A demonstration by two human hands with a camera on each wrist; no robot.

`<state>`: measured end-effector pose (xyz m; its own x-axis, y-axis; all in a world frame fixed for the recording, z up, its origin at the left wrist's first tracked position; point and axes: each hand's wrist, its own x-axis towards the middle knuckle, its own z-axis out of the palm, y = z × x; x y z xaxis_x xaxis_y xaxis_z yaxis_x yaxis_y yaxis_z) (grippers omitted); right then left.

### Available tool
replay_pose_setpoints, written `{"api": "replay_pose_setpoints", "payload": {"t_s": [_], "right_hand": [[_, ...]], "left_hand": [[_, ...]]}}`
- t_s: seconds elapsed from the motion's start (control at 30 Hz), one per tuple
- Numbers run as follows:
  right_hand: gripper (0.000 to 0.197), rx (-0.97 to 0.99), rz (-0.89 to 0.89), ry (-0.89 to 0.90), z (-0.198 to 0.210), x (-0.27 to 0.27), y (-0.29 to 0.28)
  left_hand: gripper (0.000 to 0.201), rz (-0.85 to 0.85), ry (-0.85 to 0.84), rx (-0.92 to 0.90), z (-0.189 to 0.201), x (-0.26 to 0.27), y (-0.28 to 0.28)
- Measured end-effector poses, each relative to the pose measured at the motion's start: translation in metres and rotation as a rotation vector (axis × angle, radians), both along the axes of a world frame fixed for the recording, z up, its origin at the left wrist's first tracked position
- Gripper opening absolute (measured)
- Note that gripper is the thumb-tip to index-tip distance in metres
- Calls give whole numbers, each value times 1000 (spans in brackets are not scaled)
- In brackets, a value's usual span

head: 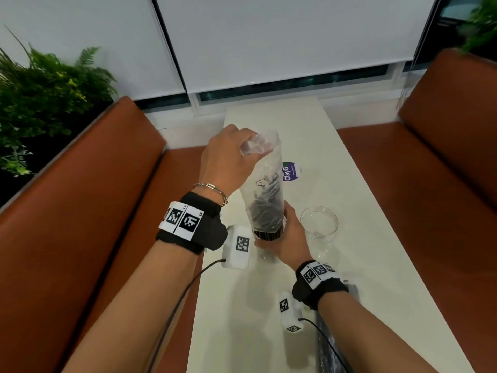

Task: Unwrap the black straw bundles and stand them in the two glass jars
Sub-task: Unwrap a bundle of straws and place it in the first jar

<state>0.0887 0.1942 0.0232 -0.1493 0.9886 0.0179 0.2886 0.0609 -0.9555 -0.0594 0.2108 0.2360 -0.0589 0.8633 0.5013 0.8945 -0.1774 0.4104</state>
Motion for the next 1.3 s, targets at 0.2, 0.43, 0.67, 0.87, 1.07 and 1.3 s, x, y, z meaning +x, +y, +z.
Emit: {"api": "replay_pose_setpoints", "payload": {"t_s": [0.2,0.43,0.67,0.87,1.07,1.3], "right_hand": [[132,-38,-8,-76,8,0,-3],[139,52,54,-96,72,18,-20],[136,-263,401,564,129,37,-58],[29,-323,239,292,103,42,-93],[27,-164,116,-126,45,73,-119],[30,-349,323,-201,17,94,-144]], "left_hand": [[43,28,30,102,24,-4,-14],[42,240,-230,371,72,-62,-75],[61,160,-807,145,8,-83,-175],[55,369,-949,-124,-120,-54,-225],[56,666,-988,-275,-211,-44,-283],[51,773,-1224,-371,-252,-48,-315]]}}
